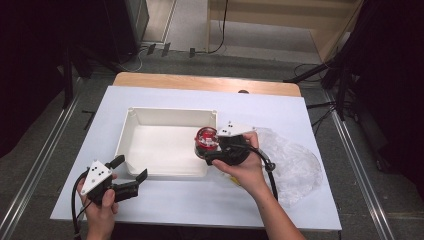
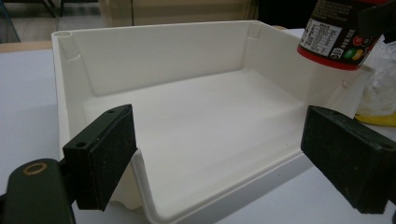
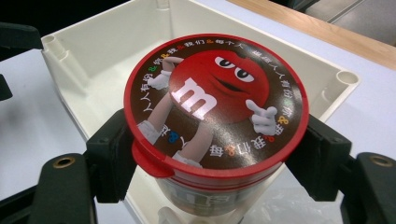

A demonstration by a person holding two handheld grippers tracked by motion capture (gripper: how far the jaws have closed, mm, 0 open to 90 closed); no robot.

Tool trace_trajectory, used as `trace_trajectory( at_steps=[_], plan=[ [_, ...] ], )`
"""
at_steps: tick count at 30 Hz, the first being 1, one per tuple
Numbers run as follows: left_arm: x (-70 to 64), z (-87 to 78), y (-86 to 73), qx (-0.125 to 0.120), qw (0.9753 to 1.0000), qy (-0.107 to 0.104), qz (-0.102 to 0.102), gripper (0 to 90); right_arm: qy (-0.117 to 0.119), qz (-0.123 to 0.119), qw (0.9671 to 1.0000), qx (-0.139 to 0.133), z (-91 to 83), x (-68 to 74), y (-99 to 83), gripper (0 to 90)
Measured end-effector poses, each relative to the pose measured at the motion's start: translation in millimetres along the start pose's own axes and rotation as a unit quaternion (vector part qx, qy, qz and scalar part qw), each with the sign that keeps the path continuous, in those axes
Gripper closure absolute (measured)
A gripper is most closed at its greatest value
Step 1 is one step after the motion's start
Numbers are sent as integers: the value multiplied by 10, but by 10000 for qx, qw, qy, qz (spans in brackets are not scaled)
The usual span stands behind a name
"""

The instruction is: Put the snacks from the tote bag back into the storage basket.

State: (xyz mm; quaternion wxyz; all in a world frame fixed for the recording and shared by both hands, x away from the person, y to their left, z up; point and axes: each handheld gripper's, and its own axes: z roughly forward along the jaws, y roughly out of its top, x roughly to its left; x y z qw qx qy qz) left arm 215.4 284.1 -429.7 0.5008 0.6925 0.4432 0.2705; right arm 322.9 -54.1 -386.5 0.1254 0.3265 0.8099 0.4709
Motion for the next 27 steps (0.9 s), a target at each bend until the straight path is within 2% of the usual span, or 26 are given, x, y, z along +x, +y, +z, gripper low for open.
trace_trajectory(
  at_steps=[27],
  plan=[
    [6,2,-8,27,10000,51,-5,105,-15,-182,9991,380,210,28,-187,261]
  ],
)
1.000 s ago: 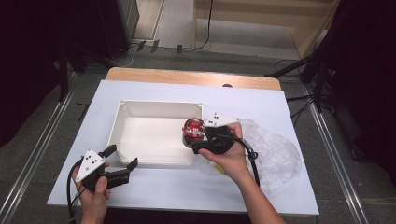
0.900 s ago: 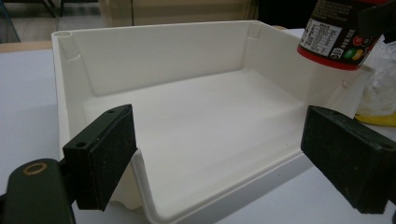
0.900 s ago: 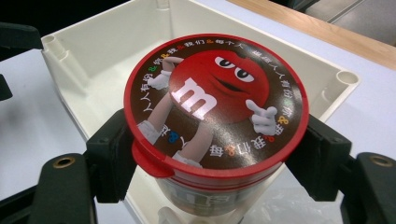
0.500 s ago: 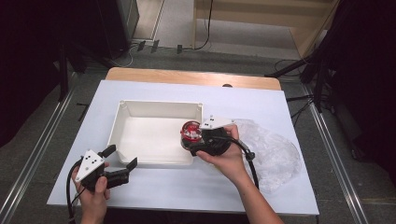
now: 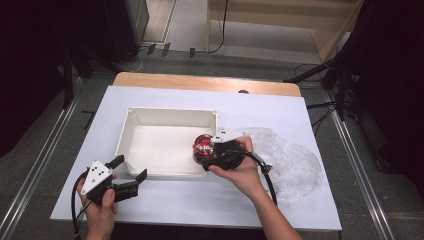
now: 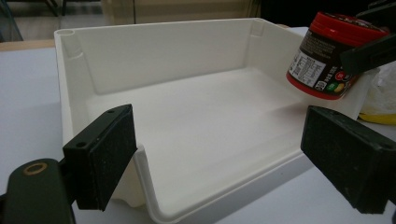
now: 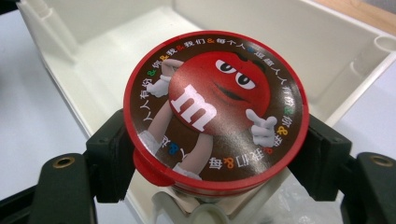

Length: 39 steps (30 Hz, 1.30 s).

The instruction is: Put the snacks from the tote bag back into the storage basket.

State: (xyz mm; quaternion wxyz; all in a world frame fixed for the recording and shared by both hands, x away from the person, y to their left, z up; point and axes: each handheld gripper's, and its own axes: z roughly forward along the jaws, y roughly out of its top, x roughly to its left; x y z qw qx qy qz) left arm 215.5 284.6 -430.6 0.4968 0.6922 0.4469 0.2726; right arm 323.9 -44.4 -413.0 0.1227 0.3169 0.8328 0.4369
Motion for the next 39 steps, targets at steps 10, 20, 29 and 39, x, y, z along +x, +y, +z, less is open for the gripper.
trace_trajectory(
  at_steps=[10,20,29,39],
  plan=[
    [-17,-21,26,-74,10000,-16,47,106,-2,-231,9997,115,49,32,-18,260],
    [3,-48,38,-123,9999,-9,-3,106,123,-363,9986,378,151,74,-17,259],
    [3,-44,35,-119,9999,-13,-14,106,20,-183,9997,171,65,42,9,214],
    [15,-52,36,-131,9999,22,-18,105,-13,28,9998,-189,-232,-120,-84,173]
  ],
)
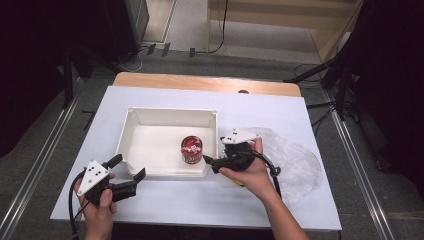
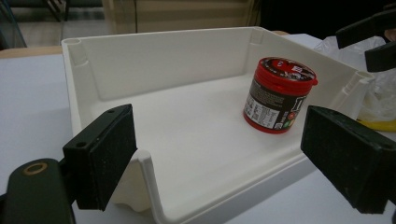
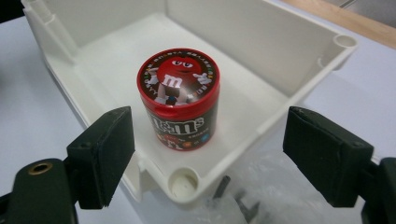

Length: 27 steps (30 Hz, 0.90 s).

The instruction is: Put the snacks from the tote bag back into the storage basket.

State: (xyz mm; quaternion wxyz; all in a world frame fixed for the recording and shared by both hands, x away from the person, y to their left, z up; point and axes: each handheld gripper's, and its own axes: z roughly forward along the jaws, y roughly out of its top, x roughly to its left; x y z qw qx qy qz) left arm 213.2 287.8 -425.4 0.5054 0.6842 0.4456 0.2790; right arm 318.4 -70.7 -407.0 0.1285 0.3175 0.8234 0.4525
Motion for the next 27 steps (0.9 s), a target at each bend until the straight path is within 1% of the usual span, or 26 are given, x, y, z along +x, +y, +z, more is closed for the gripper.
trace_trajectory(
  at_steps=[1,6,9,18,21,27],
  plan=[
    [5,-4,1,-13,10000,-5,-8,105,-9,-4,10000,-67,-42,-24,-24,172],
    [39,-14,-1,-18,10000,38,-44,105,-144,152,9992,-338,-217,-128,-128,157],
    [48,-20,0,-45,10000,48,-59,105,-177,235,9986,-433,-288,-176,-172,155],
    [64,-22,0,-27,10000,68,-50,105,-367,417,9969,-565,-488,-315,-316,153],
    [68,-13,-2,-31,9999,64,-74,105,-435,484,9962,-585,-542,-358,-379,153],
    [80,-17,-2,-28,9999,76,-81,105,-517,572,9951,-617,-607,-424,-511,153]
  ],
)
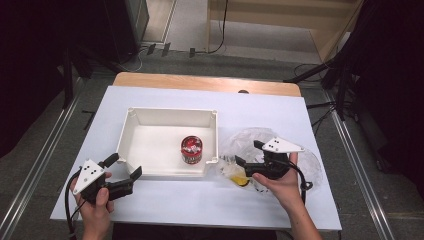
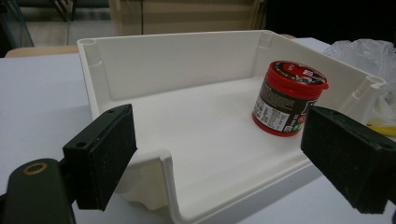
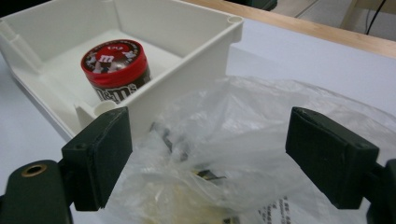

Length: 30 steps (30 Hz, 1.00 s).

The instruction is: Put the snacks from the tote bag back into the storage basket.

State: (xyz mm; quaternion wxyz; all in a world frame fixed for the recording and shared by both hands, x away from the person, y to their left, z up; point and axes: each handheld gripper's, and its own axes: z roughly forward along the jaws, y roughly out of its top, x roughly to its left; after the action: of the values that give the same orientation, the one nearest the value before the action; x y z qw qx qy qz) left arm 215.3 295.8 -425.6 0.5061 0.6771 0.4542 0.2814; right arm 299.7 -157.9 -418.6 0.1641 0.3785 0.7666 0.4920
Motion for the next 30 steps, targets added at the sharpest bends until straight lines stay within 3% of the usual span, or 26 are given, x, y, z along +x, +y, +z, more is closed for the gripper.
trace_trajectory(
  at_steps=[13,30],
  plan=[
    [19,7,4,-17,10000,12,-6,105,-315,252,9992,-79,-210,-202,-151,153],
    [67,-16,10,-22,10000,69,13,105,-752,546,9956,-141,-520,-463,-419,152]
  ],
)
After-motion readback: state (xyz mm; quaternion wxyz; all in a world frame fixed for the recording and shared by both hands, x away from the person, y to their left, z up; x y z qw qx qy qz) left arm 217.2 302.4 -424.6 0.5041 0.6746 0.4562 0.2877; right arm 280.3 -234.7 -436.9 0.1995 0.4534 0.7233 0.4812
